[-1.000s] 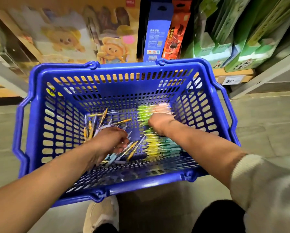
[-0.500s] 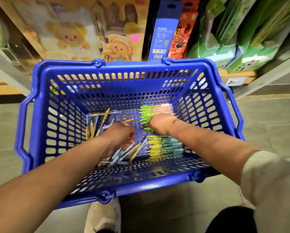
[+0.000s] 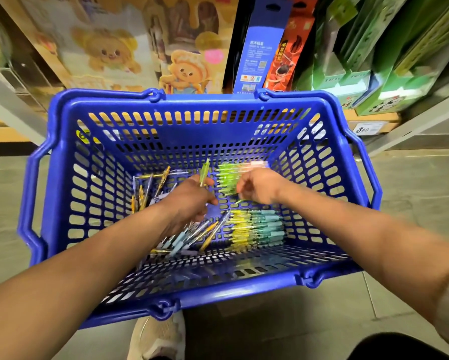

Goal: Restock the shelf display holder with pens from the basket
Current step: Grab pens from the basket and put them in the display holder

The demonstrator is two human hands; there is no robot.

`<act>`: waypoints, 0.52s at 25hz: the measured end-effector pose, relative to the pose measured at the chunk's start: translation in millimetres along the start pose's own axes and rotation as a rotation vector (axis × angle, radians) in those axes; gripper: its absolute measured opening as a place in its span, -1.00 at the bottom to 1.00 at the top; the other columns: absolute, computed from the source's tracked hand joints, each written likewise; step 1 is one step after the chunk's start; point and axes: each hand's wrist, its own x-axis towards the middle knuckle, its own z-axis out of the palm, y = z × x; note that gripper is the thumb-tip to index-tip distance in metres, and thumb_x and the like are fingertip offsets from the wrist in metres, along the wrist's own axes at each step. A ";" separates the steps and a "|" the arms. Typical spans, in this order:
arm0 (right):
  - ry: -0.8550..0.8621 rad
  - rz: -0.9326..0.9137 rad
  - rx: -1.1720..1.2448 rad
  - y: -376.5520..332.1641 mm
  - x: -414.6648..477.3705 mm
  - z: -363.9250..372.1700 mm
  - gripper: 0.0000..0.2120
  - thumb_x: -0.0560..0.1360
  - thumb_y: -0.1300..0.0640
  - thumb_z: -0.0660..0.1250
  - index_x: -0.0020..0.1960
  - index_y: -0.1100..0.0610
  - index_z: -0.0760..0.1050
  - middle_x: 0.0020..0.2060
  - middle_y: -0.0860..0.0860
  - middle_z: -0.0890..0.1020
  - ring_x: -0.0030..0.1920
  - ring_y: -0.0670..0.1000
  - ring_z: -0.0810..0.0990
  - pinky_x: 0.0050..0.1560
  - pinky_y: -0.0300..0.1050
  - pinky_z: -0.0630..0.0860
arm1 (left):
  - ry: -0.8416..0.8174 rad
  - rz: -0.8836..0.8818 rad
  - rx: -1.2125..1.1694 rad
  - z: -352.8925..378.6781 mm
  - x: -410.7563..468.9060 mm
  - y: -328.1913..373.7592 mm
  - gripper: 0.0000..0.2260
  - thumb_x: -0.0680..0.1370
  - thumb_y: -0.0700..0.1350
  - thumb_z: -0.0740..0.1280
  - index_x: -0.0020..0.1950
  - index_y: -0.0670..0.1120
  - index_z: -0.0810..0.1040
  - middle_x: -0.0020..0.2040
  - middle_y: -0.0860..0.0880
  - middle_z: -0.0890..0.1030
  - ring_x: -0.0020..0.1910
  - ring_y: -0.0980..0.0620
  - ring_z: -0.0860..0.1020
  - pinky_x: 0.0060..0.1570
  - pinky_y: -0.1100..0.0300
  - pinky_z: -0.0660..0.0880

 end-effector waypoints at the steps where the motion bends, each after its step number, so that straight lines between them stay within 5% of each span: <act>1: -0.019 0.023 -0.372 7.3 8.5 5.6 -0.81 0.59 0.22 0.36 0.19 0.19 0.60 0.04 0.11 0.67 0.01 0.02 0.66 0.09 -0.19 0.53 | 0.002 -0.022 -0.054 -3.2 1.8 -1.9 -0.79 0.70 -0.16 0.21 0.34 -0.03 0.37 -0.20 -0.09 0.48 -0.50 0.10 0.24 -0.50 0.26 0.16; 4: -0.079 0.052 -0.905 16.7 24.5 21.5 -0.72 0.61 0.32 0.25 0.29 0.16 0.52 0.10 0.14 0.62 0.05 0.19 0.64 -0.15 -0.04 0.50 | -0.021 -0.055 -0.089 -4.6 2.9 -6.7 -0.72 0.73 0.04 0.15 0.39 -0.02 0.39 -0.24 -0.07 0.44 -0.50 0.10 0.24 -0.50 0.25 0.16; 8: -0.101 -0.019 -1.095 6.8 35.3 25.6 -0.76 0.61 0.30 0.26 0.22 0.13 0.57 0.04 0.08 0.65 0.01 0.18 0.66 -0.12 0.00 0.58 | -0.013 -0.056 -0.172 -0.8 3.2 -8.4 -0.89 0.72 -0.19 0.16 0.19 -0.18 0.42 -0.18 -0.13 0.60 -0.38 0.01 0.49 -0.44 0.21 0.44; 11: -0.028 -0.133 -1.036 -5.2 28.4 11.9 -0.84 0.61 0.18 0.27 0.15 0.14 0.57 -0.01 0.06 0.65 -0.05 0.16 0.65 -0.13 -0.02 0.59 | 0.032 -0.072 -0.214 -5.6 5.6 -5.8 -0.90 0.69 -0.30 0.15 0.15 -0.15 0.39 -0.13 -0.16 0.64 -0.37 -0.02 0.53 -0.42 0.17 0.50; 13: 0.160 -0.234 -0.723 -12.3 14.4 4.7 -0.88 0.57 0.04 0.32 0.01 0.07 0.56 -0.15 -0.03 0.64 -0.12 0.08 0.63 -0.10 -0.02 0.62 | 0.075 -0.049 -0.185 -7.3 10.2 -5.6 -0.89 0.69 -0.29 0.15 0.16 -0.14 0.40 0.00 -0.18 0.65 -0.28 -0.05 0.58 -0.33 0.12 0.55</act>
